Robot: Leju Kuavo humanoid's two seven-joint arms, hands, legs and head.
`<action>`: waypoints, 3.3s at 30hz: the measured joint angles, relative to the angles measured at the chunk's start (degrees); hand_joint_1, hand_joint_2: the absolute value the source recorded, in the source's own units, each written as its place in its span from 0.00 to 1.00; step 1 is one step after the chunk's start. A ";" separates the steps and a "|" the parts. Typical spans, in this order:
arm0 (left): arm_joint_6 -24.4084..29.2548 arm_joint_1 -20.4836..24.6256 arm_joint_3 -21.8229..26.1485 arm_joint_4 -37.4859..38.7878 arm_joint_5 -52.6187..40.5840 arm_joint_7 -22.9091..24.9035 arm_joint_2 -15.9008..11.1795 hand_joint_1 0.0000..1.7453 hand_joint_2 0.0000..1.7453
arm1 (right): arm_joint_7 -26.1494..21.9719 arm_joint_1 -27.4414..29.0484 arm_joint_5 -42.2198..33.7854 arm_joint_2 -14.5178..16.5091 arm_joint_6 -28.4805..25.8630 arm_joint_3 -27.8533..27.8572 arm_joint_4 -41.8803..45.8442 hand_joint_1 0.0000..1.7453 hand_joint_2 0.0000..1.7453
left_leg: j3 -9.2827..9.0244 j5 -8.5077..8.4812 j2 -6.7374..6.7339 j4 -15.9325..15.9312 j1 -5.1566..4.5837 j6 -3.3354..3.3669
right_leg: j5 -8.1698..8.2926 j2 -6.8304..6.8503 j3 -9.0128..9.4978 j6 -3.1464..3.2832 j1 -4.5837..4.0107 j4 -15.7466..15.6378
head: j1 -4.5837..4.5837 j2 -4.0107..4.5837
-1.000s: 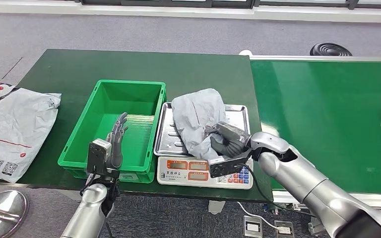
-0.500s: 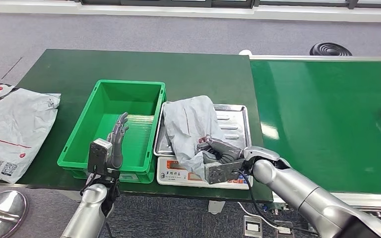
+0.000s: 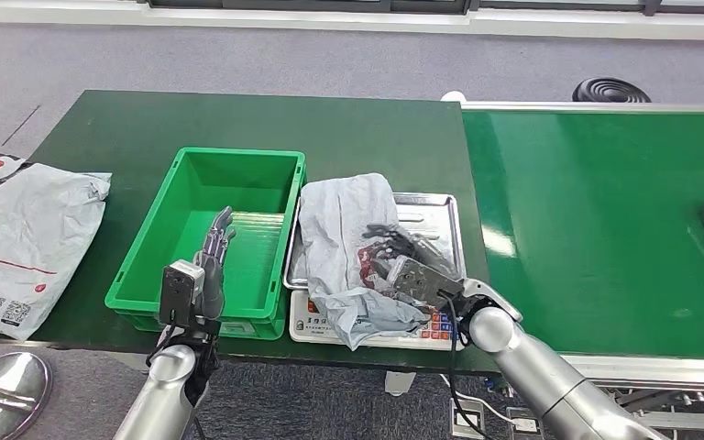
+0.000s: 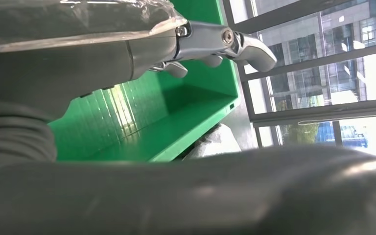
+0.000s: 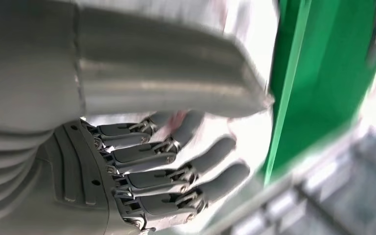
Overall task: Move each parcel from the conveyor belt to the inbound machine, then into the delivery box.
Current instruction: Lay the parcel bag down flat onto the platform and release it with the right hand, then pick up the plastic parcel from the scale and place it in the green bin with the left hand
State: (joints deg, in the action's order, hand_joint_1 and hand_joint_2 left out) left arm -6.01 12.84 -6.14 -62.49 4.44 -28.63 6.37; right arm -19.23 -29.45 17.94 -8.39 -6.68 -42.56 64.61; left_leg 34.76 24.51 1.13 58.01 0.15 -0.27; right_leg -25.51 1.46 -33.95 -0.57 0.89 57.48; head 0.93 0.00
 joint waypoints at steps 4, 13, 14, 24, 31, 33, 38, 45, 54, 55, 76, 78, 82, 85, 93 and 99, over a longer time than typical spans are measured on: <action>0.60 -0.20 0.00 -0.61 0.31 0.45 -0.05 0.00 0.00 | -0.68 3.25 2.77 1.42 -9.44 4.72 1.68 0.00 1.00 | -0.01 0.05 -0.06 0.00 0.00 -0.06 | -0.01 -0.06 -0.03 0.01 0.00 0.00 | 0.01 0.00; 0.86 -0.21 0.00 -0.98 0.38 0.85 -0.03 0.00 0.00 | -2.02 6.35 2.88 3.00 -11.83 8.80 3.70 0.00 1.00 | -0.01 0.06 -0.09 0.00 0.01 -0.08 | -0.03 -0.10 -0.08 0.03 -0.01 0.01 | 0.01 0.00; 0.88 -0.21 0.00 -0.99 0.38 0.85 -0.03 0.00 0.00 | -2.02 6.47 2.83 3.08 -11.87 8.98 3.80 0.00 1.00 | -0.01 0.06 -0.10 0.00 0.01 -0.08 | -0.03 -0.10 -0.09 0.03 -0.01 0.01 | 0.01 0.00; 2.29 -0.15 -0.05 -1.10 1.37 -0.24 0.00 0.00 0.00 | -7.58 8.68 -4.29 3.97 -14.08 12.12 8.31 0.00 1.00 | 0.00 0.07 -0.14 0.00 0.01 -0.09 | -0.02 -0.15 -0.14 0.03 -0.01 0.01 | 0.01 0.00; 2.02 -1.34 -1.17 -6.21 4.95 -2.40 0.32 0.00 0.00 | -11.96 12.27 -11.18 5.43 -21.38 15.71 14.24 0.00 1.00 | 0.18 0.09 -0.42 0.01 0.02 -0.14 | 0.04 -0.48 -0.44 0.07 -0.03 0.03 | 0.01 0.00; -2.15 -1.42 -2.55 -8.73 8.09 0.51 0.35 0.00 0.25 | -11.75 12.97 -12.74 5.89 -21.15 16.10 14.58 0.00 1.00 | 0.22 0.11 -0.47 0.01 0.02 -0.15 | 0.04 -0.54 -0.49 0.07 -0.02 0.03 | 0.00 0.00; -10.83 -1.16 -6.30 -12.22 10.09 1.35 0.36 0.00 1.00 | -12.46 14.22 -12.83 7.14 -21.66 16.42 14.60 0.00 1.00 | 0.28 0.16 -0.60 0.01 0.02 -0.19 | 0.03 -0.66 -0.62 0.07 -0.03 0.03 | 0.01 0.00; -4.19 3.49 -12.26 -9.82 -9.31 4.14 0.43 0.00 1.00 | -13.25 16.44 -11.23 8.10 -25.19 18.53 15.65 0.00 1.00 | 0.34 0.16 -0.62 0.01 0.02 -0.19 | 0.04 -0.67 -0.69 0.08 -0.03 0.03 | 0.00 0.00; 1.32 10.77 -17.42 5.37 -17.68 11.26 2.88 0.00 1.00 | -12.57 17.76 -8.43 8.97 -25.46 19.75 16.59 0.00 1.00 | 0.34 0.16 -0.81 0.01 0.02 -0.20 | 0.11 -0.83 -0.73 0.10 -0.03 0.03 | 0.01 0.00; 1.25 11.39 -17.68 6.89 -17.88 12.07 3.15 0.00 1.00 | -12.37 17.77 -8.18 9.01 -25.42 19.79 16.59 0.00 1.00 | 0.34 0.16 -0.82 0.01 0.02 -0.20 | 0.11 -0.83 -0.74 0.10 -0.03 0.03 | 0.01 0.00; -5.79 16.22 -19.83 19.41 -15.77 14.00 5.50 0.89 1.00 | -11.50 18.89 -6.67 9.12 -24.63 20.69 17.03 0.00 1.00 | 0.34 0.16 -0.78 0.01 0.02 -0.19 | 0.11 -0.79 -0.68 0.09 -0.03 0.03 | 0.01 0.00; -6.12 16.43 -19.96 19.81 -15.41 13.77 5.57 1.00 1.00 | -11.27 19.17 -6.58 9.12 -24.64 20.93 17.31 0.00 1.00 | 0.33 0.16 -0.79 0.01 0.02 -0.19 | 0.11 -0.79 -0.68 0.09 -0.03 0.03 | 0.00 0.00; -5.21 16.33 -20.02 19.70 -14.45 12.52 5.59 1.00 1.00 | -10.97 19.77 -6.25 9.12 -24.71 21.26 17.86 0.00 1.00 | 0.34 0.16 -0.79 0.01 0.02 -0.19 | 0.11 -0.79 -0.68 0.09 -0.03 0.03 | 0.00 0.00; -1.24 15.52 -20.02 18.39 -14.16 10.65 5.58 1.00 1.00 | -10.90 20.41 -5.95 9.12 -24.79 21.75 18.46 0.00 1.00 | 0.34 0.16 -0.79 0.01 0.02 -0.19 | 0.11 -0.80 -0.69 0.09 -0.03 0.04 | 0.00 0.00; 6.58 12.20 -20.02 12.22 -10.41 6.35 5.26 1.00 1.00 | -10.82 21.25 -5.78 9.12 -24.71 22.20 19.11 0.00 1.00 | 0.36 0.21 -0.81 0.00 0.02 -0.18 | 0.08 -0.82 -0.71 0.10 -0.04 0.04 | 0.01 0.00; 11.18 10.14 -19.82 7.96 -7.42 1.65 4.80 1.00 1.00 | -10.88 21.24 -6.00 9.12 -24.78 22.23 19.11 0.00 1.00 | 0.38 0.21 -0.81 0.00 0.02 -0.18 | 0.08 -0.82 -0.72 0.10 -0.04 0.04 | -0.01 0.00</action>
State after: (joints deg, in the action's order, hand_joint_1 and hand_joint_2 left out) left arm 5.17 22.98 -25.97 -54.53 -2.98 -26.98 11.17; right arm -30.11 -8.21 11.95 0.72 -31.46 -20.33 83.71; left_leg 35.14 24.73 0.32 58.01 0.17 -0.45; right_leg -25.43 0.63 -34.67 -0.47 0.86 57.51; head 0.92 0.00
